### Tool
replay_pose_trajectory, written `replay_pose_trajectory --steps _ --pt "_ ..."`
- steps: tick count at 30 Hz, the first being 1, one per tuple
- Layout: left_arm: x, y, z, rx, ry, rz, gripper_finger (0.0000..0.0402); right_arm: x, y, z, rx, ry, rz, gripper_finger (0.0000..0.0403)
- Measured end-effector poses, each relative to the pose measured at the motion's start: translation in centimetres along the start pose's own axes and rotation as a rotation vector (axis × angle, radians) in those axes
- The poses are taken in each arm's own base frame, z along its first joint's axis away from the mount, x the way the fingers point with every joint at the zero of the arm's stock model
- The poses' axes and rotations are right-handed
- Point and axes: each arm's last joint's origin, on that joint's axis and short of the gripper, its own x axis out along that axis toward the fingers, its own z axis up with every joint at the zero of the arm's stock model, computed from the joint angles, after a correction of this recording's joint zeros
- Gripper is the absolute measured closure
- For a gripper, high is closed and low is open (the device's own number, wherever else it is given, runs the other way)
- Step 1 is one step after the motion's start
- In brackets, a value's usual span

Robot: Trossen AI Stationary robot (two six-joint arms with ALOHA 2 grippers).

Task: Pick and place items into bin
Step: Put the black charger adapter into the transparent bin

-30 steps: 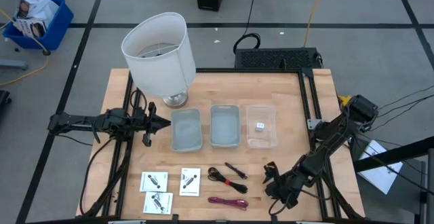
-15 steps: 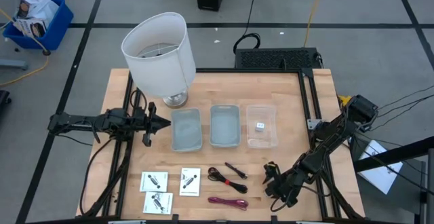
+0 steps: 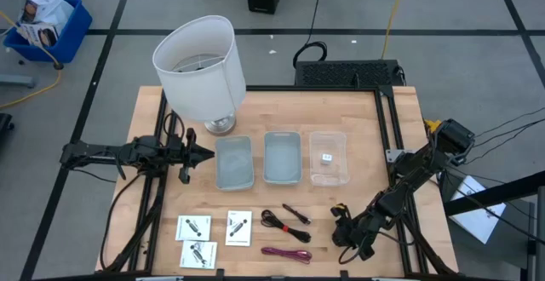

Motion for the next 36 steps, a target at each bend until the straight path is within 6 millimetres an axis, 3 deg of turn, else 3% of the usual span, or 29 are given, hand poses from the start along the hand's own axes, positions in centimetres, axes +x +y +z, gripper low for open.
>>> replay_pose_trajectory --steps 4,8,15,18,21,26,36 --pt "0.0 0.0 0.0 0.0 0.0 0.0 0.0355 -0.4 -0.7 0.7 0.035 -0.035 -0.01 0.0264" --pt "0.0 0.0 0.0 0.001 -0.001 0.0 0.0355 -2.3 -1.7 2.2 0.027 -0.066 -0.03 0.0264" --pt "0.0 0.0 0.0 0.002 -0.001 0.0 0.0355 -9.2 -4.3 5.3 0.058 -0.114 -0.282 0.0264" --pt "0.0 0.0 0.0 0.005 -0.001 0.0 0.0355 -12.2 -5.8 5.5 0.118 -0.107 -0.469 0.0264" --pt "0.0 0.0 0.0 0.005 -0.001 0.0 0.0355 -13.9 -7.4 4.6 0.167 -0.064 -0.596 0.0264" --pt "0.0 0.0 0.0 0.002 -0.001 0.0 0.0355 -14.1 -9.9 2.5 0.308 0.052 -0.678 0.0263" --pt "0.0 0.0 0.0 0.0 0.0 0.0 0.0355 -12.0 -12.9 -0.6 0.45 0.143 -0.552 0.0262"
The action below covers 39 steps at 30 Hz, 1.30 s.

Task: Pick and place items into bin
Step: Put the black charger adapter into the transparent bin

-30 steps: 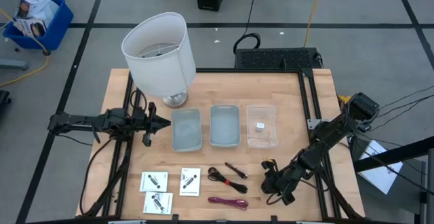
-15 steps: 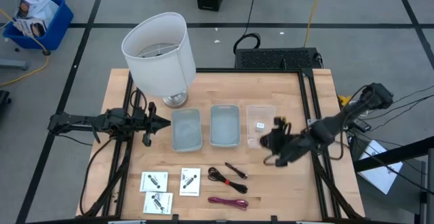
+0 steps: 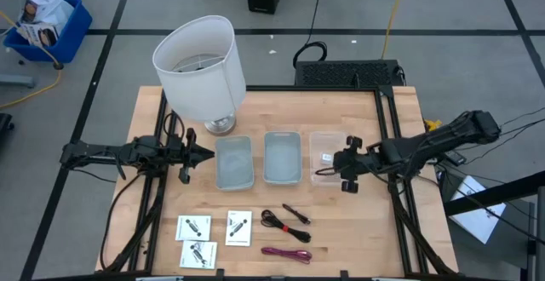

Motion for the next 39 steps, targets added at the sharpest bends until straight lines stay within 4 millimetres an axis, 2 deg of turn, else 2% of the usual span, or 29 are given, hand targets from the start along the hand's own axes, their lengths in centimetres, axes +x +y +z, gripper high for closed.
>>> replay_pose_trajectory --steps 8,17,23,31,39 --pt "0.0 0.0 0.0 0.0 0.0 0.0 0.0355 2.6 -1.4 -0.9 0.065 0.013 0.091 0.0263" --pt "0.0 0.0 0.0 0.005 0.001 0.0 0.0355 4.6 -2.4 -2.2 0.123 0.018 0.167 0.0263" --pt "0.0 0.0 0.0 0.005 0.001 0.0 0.0355 5.2 -2.8 -2.6 0.139 0.019 0.222 0.0263" --pt "0.0 0.0 0.0 0.005 0.0 0.0 0.0355 5.7 -3.3 -3.2 0.146 0.035 0.207 0.0262" --pt "0.0 0.0 0.0 0.005 0.001 0.0 0.0355 5.8 -3.3 -3.2 0.127 0.011 0.211 0.0247"
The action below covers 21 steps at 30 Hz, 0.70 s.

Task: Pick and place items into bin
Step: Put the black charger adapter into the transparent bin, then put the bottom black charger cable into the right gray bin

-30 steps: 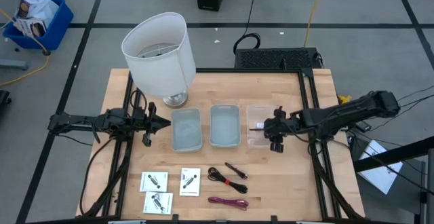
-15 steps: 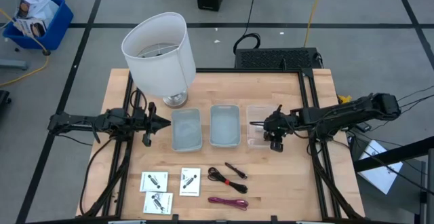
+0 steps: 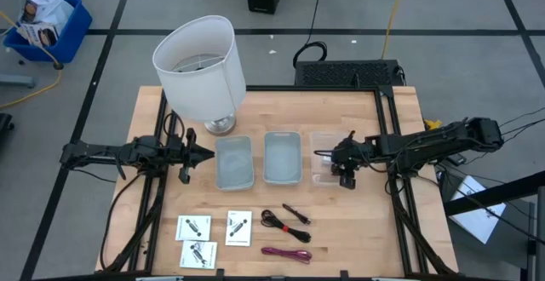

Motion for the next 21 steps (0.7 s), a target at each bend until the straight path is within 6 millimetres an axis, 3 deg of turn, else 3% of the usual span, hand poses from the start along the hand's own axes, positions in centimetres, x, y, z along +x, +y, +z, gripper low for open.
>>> replay_pose_trajectory --steps 21 --pt "0.0 0.0 0.0 0.0 0.0 0.0 0.0355 -0.05 0.09 0.34 -0.019 -0.037 0.008 0.0193"
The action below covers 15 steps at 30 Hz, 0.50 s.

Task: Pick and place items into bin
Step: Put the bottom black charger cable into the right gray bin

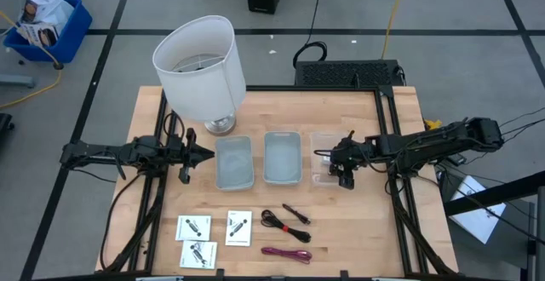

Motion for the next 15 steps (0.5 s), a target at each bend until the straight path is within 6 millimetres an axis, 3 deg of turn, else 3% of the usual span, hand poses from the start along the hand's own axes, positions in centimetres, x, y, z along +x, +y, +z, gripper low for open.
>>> replay_pose_trajectory --steps 8,15 --pt "0.0 0.0 0.0 0.0 0.0 0.0 0.0355 -1.8 0.1 0.4 -0.016 -0.103 0.018 0.0182" --pt "0.0 0.0 0.0 -0.009 0.0 0.0 0.0355 -6.2 0.6 2.1 -0.062 -0.334 0.057 0.02"
